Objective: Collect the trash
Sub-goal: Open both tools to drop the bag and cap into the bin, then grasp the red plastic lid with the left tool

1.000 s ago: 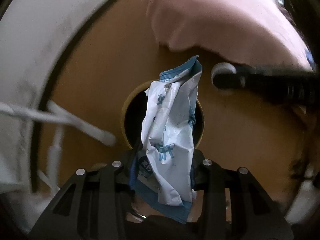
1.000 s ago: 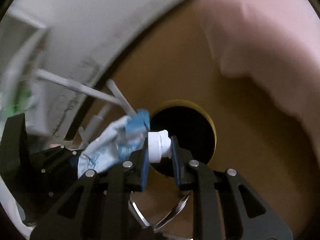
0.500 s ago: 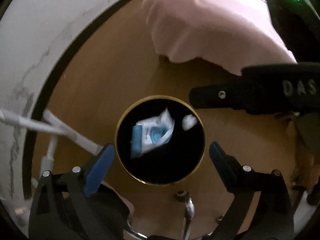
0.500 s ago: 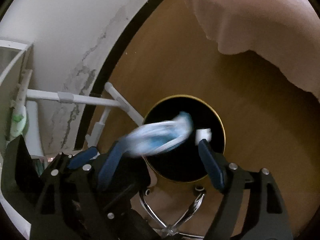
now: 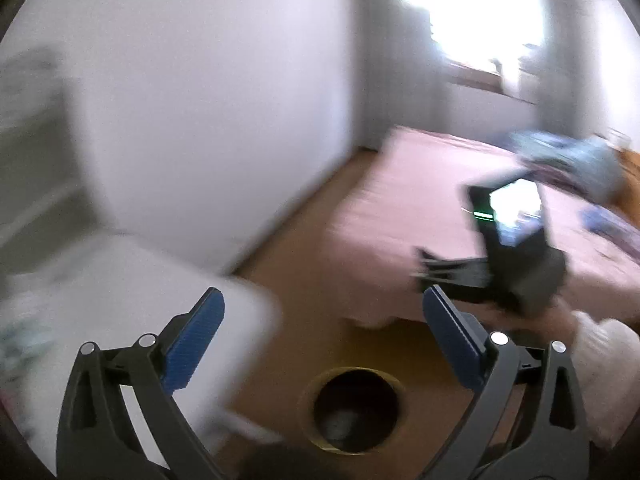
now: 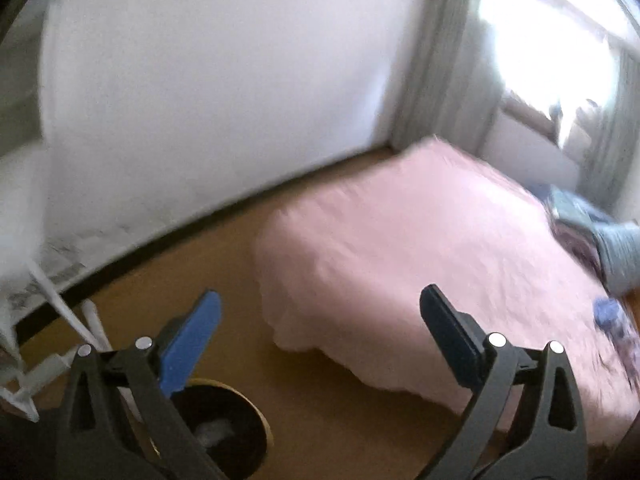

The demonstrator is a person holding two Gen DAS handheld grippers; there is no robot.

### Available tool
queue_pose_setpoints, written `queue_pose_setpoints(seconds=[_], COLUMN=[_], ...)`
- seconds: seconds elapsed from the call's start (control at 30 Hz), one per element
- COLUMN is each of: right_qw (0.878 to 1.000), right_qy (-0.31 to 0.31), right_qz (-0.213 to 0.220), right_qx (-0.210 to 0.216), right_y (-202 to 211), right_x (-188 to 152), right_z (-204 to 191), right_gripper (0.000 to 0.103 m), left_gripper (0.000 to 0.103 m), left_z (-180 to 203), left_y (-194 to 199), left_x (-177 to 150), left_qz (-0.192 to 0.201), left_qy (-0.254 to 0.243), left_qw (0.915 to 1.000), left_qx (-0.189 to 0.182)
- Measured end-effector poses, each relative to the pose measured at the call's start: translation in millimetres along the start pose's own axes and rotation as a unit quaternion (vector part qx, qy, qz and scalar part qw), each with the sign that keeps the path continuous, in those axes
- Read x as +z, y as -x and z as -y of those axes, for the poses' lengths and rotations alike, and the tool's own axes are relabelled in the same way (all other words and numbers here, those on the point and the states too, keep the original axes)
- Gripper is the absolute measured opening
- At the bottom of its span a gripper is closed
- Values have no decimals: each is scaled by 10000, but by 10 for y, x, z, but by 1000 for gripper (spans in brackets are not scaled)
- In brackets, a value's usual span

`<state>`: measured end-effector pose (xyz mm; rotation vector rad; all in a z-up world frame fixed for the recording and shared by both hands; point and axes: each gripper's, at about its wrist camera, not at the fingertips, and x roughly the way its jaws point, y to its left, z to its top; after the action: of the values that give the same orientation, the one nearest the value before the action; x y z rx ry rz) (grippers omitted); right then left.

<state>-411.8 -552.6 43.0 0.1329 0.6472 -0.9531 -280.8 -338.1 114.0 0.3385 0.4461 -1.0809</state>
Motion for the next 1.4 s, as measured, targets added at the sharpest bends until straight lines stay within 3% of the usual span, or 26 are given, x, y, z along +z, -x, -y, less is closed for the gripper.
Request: queue_pose_setpoints(seconds=[0.07, 0.13, 0.23, 0.3, 0.33, 0.43, 0.5, 0.67, 0.73, 0.9, 1.03, 1.23, 1.27, 1.3, 1.4], right_qw=[9983, 9931, 9754, 9553, 9457, 9234, 9157, 8899, 8843, 8655, 8581, 8585, 8569, 8544, 8547], right_qy=[123, 238, 517, 829, 989, 1410, 1556, 1723, 1822, 1954, 2049, 2025, 2023, 2032, 2124], right_qz=[188, 335, 385, 416, 468, 584, 566, 345, 287, 298, 294, 237, 247, 256, 285], right_qx=[538, 1099, 2110, 2808, 3062, 3522, 3662, 4210, 4289, 4604, 4699, 4706, 4734, 4776, 4729], right_y=[132, 247, 420, 565, 641, 827, 782, 906, 951, 1016, 1029, 964, 964, 969, 943], right_x=[234, 416, 632, 724, 755, 808, 829, 861, 907, 986, 981, 994, 997, 996, 1001], right_z=[-375, -766, -1417, -1899, -2100, -2682, -2970, -3569, -3803, -4274, -4489, -4549, -4539, -4545, -4601], right_gripper=[96, 96, 96, 96, 96, 96, 96, 96, 96, 96, 96, 96, 96, 96, 96], left_gripper=[97, 97, 97, 97, 97, 97, 97, 97, 97, 97, 97, 96, 93, 79, 79], left_z=[-478, -984, -1822, -2355, -2601, -3008, -3258, -3618, -3629, -3788, -3886, -3998, -4018, -4027, -4065], left_y=[276, 514, 876, 1141, 1276, 1475, 1501, 1342, 1241, 1064, 881, 674, 674, 687, 734], left_x=[-36, -152, -490, -779, -931, -1215, -1384, -1565, -1572, -1635, -1626, -1622, -1625, -1627, -1645], left_qz=[1, -183, -642, -1009, -1136, -1380, -1505, -1730, -1804, -1896, -1977, -2006, -1971, -1923, -1887], left_qy=[326, 714, 1310, 1714, 1964, 2389, 2662, 3250, 3149, 3147, 3168, 3178, 3202, 3214, 3216], left_qw=[9962, 9842, 9451, 9101, 8941, 8700, 8557, 8525, 8587, 8561, 8586, 8644, 8647, 8668, 8673], left_qx=[813, 1610, 2923, 3636, 3861, 4087, 4174, 3711, 3620, 3634, 3513, 3339, 3329, 3292, 3299])
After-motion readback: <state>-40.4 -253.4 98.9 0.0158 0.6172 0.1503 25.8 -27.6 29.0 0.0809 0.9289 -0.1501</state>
